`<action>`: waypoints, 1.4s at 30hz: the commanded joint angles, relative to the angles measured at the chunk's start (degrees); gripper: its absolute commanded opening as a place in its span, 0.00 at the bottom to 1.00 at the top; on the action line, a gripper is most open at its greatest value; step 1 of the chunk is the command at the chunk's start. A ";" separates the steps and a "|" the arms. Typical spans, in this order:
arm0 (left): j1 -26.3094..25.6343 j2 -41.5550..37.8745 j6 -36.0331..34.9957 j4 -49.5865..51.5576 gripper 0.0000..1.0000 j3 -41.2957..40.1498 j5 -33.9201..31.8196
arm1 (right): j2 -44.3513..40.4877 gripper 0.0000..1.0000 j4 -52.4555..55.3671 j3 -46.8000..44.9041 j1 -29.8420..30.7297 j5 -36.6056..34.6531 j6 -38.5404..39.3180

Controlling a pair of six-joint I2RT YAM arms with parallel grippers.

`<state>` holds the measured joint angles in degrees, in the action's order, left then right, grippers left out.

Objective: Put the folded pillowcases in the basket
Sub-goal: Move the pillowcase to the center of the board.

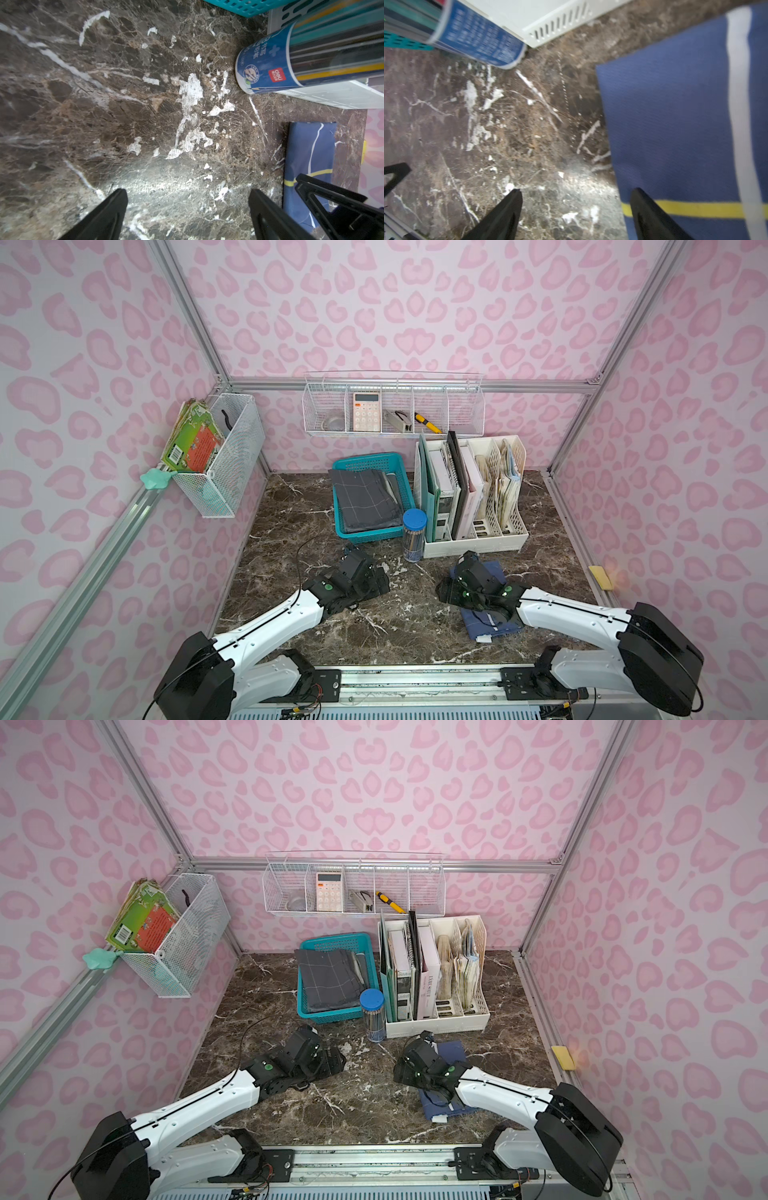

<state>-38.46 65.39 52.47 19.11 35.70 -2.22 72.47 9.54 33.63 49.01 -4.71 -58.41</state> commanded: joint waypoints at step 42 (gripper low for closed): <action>-7.64 6.48 8.22 -8.67 0.91 -3.89 0.89 | -7.56 0.83 2.20 -9.44 -3.42 2.52 5.87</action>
<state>-46.06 71.46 59.83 11.33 31.99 -0.95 63.77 15.64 24.32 43.35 -5.45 -50.09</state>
